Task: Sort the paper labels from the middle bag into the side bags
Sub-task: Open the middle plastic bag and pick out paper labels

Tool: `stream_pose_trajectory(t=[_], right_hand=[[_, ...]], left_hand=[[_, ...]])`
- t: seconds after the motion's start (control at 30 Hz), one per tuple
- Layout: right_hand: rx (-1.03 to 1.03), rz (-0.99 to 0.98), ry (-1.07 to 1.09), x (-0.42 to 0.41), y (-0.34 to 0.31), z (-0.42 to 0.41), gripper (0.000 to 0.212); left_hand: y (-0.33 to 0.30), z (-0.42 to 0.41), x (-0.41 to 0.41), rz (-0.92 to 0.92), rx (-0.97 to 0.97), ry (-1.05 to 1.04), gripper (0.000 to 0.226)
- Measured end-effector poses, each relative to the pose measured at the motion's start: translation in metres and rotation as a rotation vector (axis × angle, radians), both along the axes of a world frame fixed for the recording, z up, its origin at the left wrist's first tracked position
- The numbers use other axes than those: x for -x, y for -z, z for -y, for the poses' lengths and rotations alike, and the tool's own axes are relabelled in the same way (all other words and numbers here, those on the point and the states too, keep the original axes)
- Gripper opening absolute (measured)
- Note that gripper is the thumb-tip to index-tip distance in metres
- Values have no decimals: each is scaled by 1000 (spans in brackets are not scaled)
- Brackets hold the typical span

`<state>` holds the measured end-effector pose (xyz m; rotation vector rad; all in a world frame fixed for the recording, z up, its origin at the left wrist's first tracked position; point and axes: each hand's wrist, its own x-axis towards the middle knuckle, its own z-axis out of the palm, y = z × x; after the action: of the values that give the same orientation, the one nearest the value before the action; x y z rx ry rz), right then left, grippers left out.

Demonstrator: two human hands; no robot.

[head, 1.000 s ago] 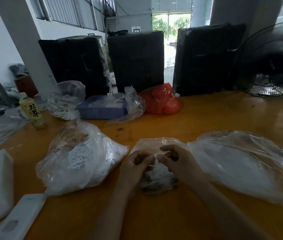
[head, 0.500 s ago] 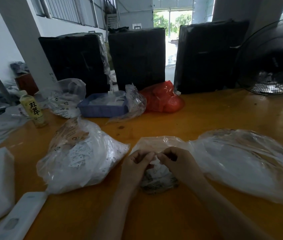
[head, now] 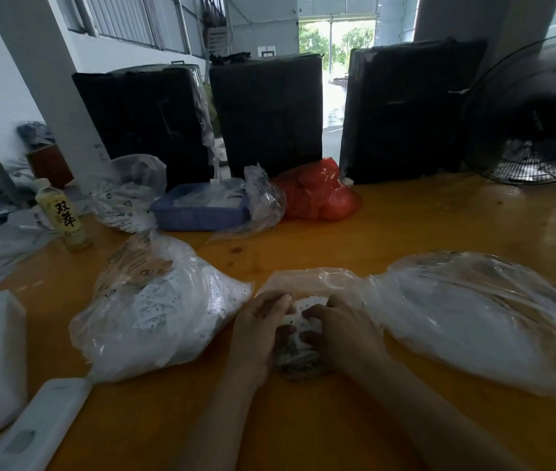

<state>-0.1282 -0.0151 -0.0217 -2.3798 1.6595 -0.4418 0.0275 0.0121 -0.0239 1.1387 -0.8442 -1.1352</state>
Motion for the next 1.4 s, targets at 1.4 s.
stream_pose_trajectory(t=[1.4], right_hand=[[428, 398, -129, 30, -26, -4, 19]], left_hand=[[6, -9, 4, 258, 67, 107, 29]])
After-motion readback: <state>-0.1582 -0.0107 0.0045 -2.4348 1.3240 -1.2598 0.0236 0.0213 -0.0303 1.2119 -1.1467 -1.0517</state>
